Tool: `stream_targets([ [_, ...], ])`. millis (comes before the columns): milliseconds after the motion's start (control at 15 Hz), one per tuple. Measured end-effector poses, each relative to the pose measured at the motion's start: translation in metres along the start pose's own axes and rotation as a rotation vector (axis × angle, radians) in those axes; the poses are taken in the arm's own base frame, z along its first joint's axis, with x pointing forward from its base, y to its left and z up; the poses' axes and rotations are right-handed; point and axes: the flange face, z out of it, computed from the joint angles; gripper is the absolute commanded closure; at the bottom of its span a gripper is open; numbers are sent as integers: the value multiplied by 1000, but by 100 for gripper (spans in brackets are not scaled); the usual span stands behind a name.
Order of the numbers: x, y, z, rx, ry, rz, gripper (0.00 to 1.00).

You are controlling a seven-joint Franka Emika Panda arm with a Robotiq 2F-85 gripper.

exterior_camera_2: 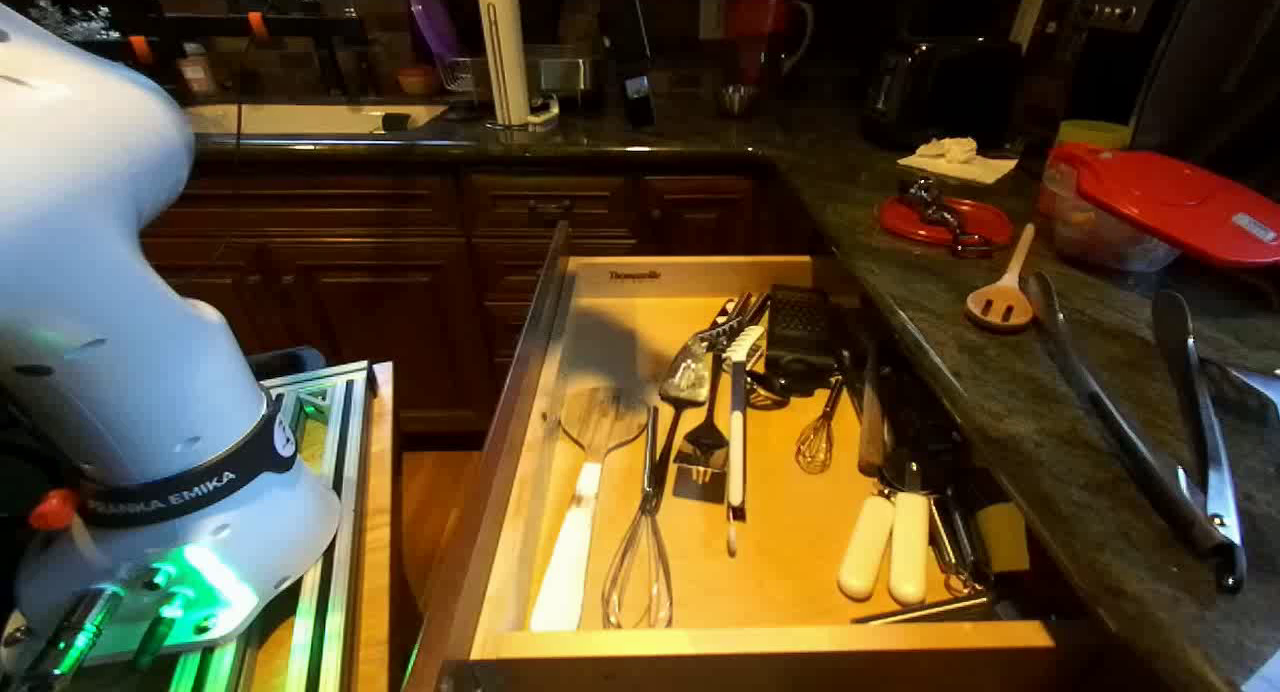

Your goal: Put the tongs inside the drawer

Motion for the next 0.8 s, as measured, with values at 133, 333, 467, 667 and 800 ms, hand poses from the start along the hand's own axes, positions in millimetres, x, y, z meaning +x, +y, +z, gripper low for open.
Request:
stream_targets([
  [133, 0, 0, 0, 0, 0, 0, 0],
  [333, 0, 0, 0, 0, -1, 0, 0],
  [467, 0, 0, 0, 0, -1, 0, 0],
  [667, 8, 10, -1, 4, -2, -9, 0],
  [800, 21, 30, 1, 3, -17, -43, 0],
])
